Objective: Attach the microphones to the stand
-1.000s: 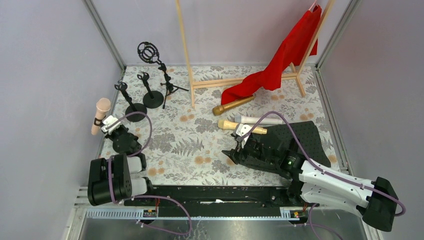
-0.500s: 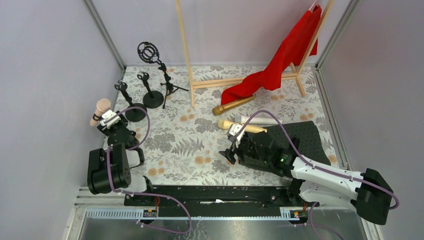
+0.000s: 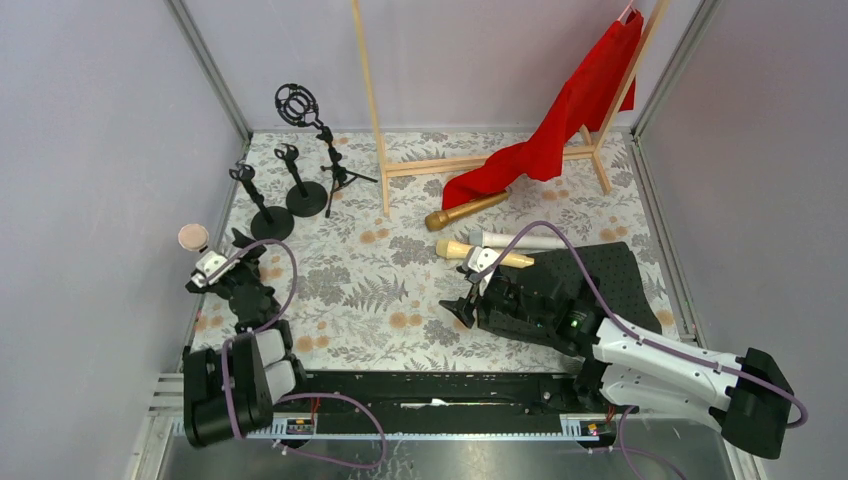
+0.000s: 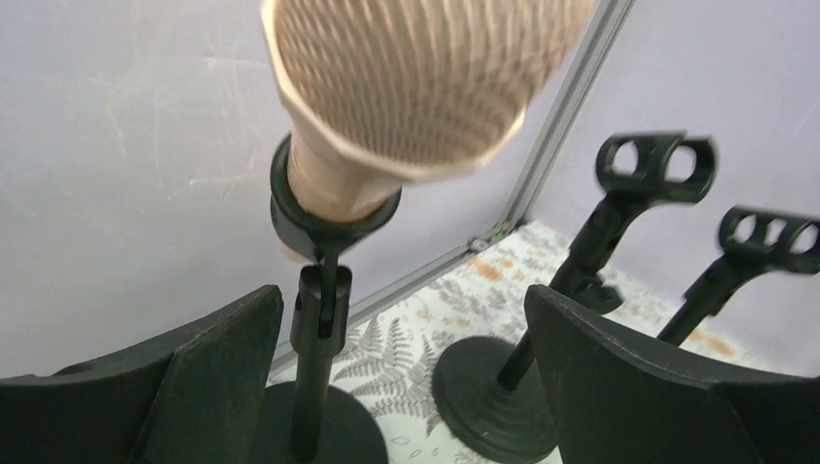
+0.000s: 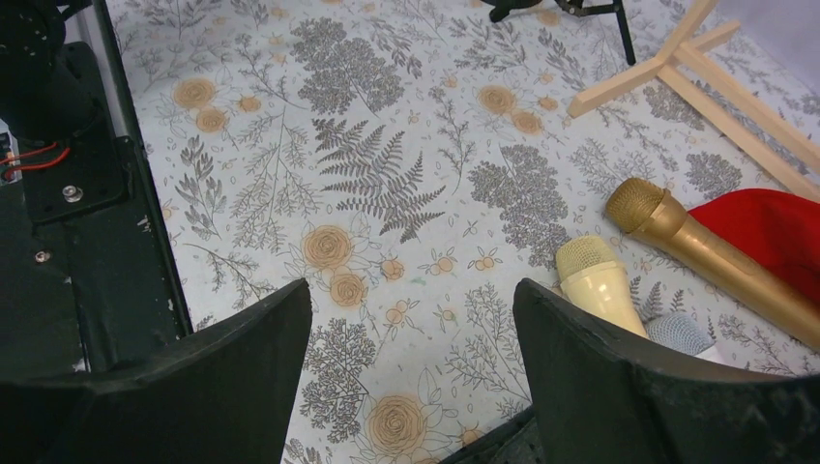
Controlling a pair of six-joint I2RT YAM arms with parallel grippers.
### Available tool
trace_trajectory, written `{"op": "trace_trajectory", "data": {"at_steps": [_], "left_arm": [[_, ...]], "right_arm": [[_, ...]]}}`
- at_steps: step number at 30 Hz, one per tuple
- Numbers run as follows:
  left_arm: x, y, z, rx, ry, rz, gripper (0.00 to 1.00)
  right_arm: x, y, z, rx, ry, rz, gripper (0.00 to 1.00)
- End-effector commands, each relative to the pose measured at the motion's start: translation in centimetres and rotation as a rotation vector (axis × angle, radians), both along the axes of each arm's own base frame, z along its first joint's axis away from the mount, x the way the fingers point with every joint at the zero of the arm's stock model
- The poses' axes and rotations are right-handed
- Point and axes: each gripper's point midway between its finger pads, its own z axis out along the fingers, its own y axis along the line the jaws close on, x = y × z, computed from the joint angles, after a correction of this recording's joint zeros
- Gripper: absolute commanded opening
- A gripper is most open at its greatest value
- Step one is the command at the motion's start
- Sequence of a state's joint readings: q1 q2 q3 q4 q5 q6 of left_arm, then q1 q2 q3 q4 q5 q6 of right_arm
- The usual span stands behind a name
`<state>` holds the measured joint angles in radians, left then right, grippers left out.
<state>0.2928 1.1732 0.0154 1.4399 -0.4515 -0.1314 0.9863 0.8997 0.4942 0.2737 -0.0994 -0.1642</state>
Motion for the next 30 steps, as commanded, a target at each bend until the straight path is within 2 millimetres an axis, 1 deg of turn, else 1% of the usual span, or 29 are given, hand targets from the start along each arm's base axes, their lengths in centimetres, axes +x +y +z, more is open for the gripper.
{"op": "trace_trajectory", "data": {"at_steps": [1,5,9,12,13,15,16,17,19,21,22,27,28,29,30], "left_arm": [[-1.2,-1.0,0.1,-0.091,-0.078,-0.028,0.99],[-1.6,-1.4,-1.3,-0.193,-0.057,-0.011,0.99],[-1.9,-2.9,-2.9,-0.25,-0.001,0.005,0.99],[-1.4,-5.0,-4.1,-0.297,0.031,-0.06,0.99],[-1.2,-5.6,-4.2,-0.31,0.03,-0.082,0.99],[-0.4,-7.5,-4.4,-0.325,0.038,-0.156,0.99],[-0.2,-8.2,-4.7,-0.309,0.062,-0.177,0.99],[0.2,-8.7,-4.4,-0.29,0.077,-0.191,0.99],[1.2,-9.2,-3.9,-0.254,0.117,-0.194,0.99],[2.6,-10.0,-3.4,-0.221,0.139,-0.227,0.99],[3.0,-10.1,-3.7,-0.212,0.157,-0.234,0.99],[5.3,-10.0,-2.6,-0.134,0.146,-0.216,0.99],[5.7,-9.7,-2.1,-0.105,0.14,-0.2,0.99],[6.1,-9.5,-2.2,-0.103,0.157,-0.178,0.99],[6.9,-9.8,-1.9,-0.1,0.164,-0.204,0.99]], "right_arm": [[-0.2,0.2,2.8,0.068,-0.044,0.017,0.83],[-0.4,-0.1,3.1,0.073,-0.047,0.02,0.83],[-0.7,-0.6,3.2,0.084,-0.051,0.016,0.83],[-0.8,-1.0,3.1,0.089,-0.054,0.01,0.83],[-0.8,-1.1,3.1,0.089,-0.056,0.005,0.83],[-0.7,-1.3,3.1,0.092,-0.059,-0.005,0.83],[-0.7,-1.4,3.1,0.093,-0.061,-0.009,0.83],[-0.7,-1.4,3.1,0.095,-0.062,-0.013,0.83],[-0.6,-1.6,3.1,0.096,-0.061,-0.019,0.83],[-0.6,-1.7,3.3,0.102,-0.063,-0.025,0.83],[-0.6,-1.8,3.2,0.101,-0.063,-0.03,0.83],[-0.3,-2.3,3.2,0.104,-0.075,-0.057,0.83],[-0.2,-2.3,3.2,0.102,-0.076,-0.06,0.83],[-0.2,-2.3,3.0,0.099,-0.075,-0.062,0.83],[-0.2,-2.4,3.0,0.096,-0.076,-0.064,0.83]]}}
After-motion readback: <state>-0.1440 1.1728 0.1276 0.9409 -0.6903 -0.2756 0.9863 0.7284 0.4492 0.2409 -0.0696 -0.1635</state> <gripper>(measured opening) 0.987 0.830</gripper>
